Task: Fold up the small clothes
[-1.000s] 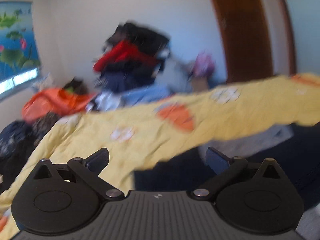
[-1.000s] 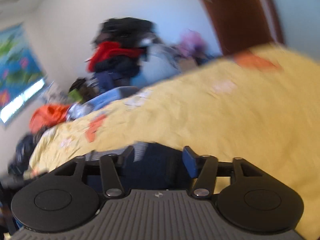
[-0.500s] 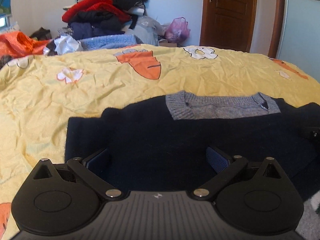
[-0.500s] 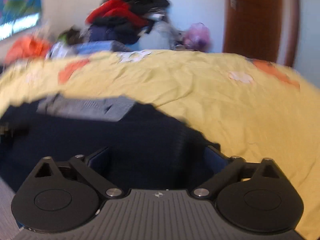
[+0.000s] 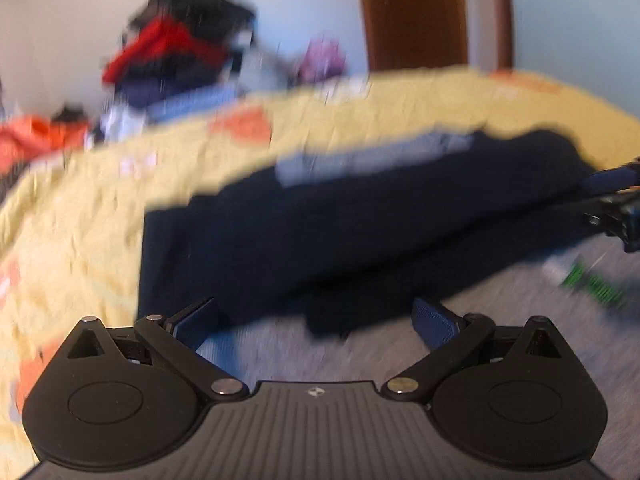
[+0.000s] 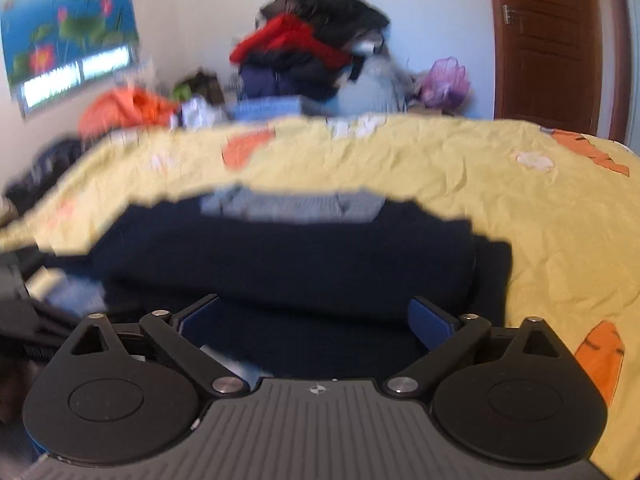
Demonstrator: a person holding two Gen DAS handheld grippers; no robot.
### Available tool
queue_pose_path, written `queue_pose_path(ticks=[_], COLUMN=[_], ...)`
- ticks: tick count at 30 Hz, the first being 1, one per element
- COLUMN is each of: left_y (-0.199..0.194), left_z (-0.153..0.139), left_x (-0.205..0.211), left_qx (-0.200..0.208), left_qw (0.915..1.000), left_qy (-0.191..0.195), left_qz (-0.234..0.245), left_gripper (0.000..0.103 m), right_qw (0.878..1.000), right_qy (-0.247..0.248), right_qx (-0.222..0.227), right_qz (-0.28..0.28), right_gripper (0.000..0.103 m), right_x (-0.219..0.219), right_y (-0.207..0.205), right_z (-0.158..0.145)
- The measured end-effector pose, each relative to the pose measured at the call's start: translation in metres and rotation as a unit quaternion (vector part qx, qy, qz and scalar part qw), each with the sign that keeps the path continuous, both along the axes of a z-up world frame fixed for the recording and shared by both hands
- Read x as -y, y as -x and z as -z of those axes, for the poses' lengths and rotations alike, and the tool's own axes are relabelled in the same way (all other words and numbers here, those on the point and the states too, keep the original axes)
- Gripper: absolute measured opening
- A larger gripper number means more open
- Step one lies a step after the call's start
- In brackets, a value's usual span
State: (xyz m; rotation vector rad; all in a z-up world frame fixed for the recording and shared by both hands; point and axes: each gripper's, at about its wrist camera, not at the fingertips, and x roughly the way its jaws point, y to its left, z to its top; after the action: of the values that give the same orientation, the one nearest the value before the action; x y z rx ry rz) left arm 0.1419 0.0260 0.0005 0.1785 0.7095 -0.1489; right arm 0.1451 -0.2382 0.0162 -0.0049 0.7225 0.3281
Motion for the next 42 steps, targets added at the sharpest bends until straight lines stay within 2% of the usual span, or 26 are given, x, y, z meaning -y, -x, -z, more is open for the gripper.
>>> queue_pose_path(ticks=[2,6,8,10,12,13,15,16,17,22,27,30,33,35,37,39,42], left_y=[-0.004,-0.007,0.000,0.018,0.043,0.053,0.073,0.083,0.091,0.122,0.143,0.154,0.161,0.165,0.164,0.160,0.159], left_z=[0.003,0.004,0.000,-0.007,-0.011,-0.009,-0.002,0.000,0.002,0.004,0.000,-0.001,-0.013,-0.026,-0.032,-0.025,-0.006], left_x=[-0.016,-0.025,-0.021,-0.016,-0.009,-0.004,0.005,0.004,0.002,-0.027,-0.050,-0.052,-0.041,-0.027,-0.012,0.004,0.020], left_qx=[-0.015,-0.014,-0.019,-0.026,-0.020,-0.019,-0.017,0.002,0.010,0.008,-0.013,-0.012,0.010,0.030,0.027,0.016,-0.014], left_qw=[0.9991,0.9991,0.9990,0.9988,0.9996,0.9998,0.9996,0.9997,0.9996,0.9999,0.9992,0.9996,0.9998,0.9991,0.9982,0.9974,0.9971], left_qy=[0.036,0.030,0.013,0.012,0.021,0.012,-0.013,-0.016,-0.021,0.003,0.037,0.027,-0.014,-0.017,-0.005,0.001,-0.012], left_qz=[-0.015,-0.025,-0.039,-0.040,-0.006,0.003,0.016,0.016,0.018,0.009,-0.010,-0.001,-0.004,0.025,0.053,0.070,0.074], left_gripper=[0.103,0.103,0.103,0.103,0.103,0.103,0.103,0.103,0.103,0.103,0.103,0.103,0.103,0.103,0.103,0.103,0.103], right_qw=[0.999,0.998,0.998,0.999,0.999,0.999,0.997,0.995,0.993,0.996,0.994,0.996,0.996,0.997,0.997,0.997,0.997], right_qy=[0.028,0.048,0.060,0.037,-0.009,-0.007,0.036,0.065,0.075,0.049,0.064,0.061,0.085,0.062,0.013,-0.020,-0.032], right_qx=[0.013,0.009,-0.003,-0.002,0.009,0.006,-0.018,0.014,0.039,0.014,0.013,-0.016,0.007,0.042,0.045,0.018,-0.033], right_qz=[-0.014,-0.030,-0.009,-0.002,-0.037,-0.053,-0.068,-0.073,-0.080,-0.072,-0.085,-0.071,-0.039,-0.034,-0.055,-0.069,-0.069], right_gripper=[0.100,0.101,0.096,0.091,0.102,0.102,0.102,0.103,0.103,0.103,0.103,0.103,0.102,0.103,0.103,0.103,0.103], right_x=[0.002,0.004,-0.001,-0.007,-0.010,-0.016,-0.029,-0.031,-0.029,0.014,0.050,0.065,0.064,0.053,0.038,0.019,-0.004], right_y=[0.004,0.003,0.008,0.027,0.052,0.064,0.080,0.094,0.107,0.128,0.162,0.166,0.169,0.170,0.164,0.149,0.130], right_z=[0.010,0.011,0.002,-0.011,-0.015,-0.011,0.005,0.011,0.012,0.009,0.004,-0.001,-0.018,-0.038,-0.049,-0.041,-0.015])
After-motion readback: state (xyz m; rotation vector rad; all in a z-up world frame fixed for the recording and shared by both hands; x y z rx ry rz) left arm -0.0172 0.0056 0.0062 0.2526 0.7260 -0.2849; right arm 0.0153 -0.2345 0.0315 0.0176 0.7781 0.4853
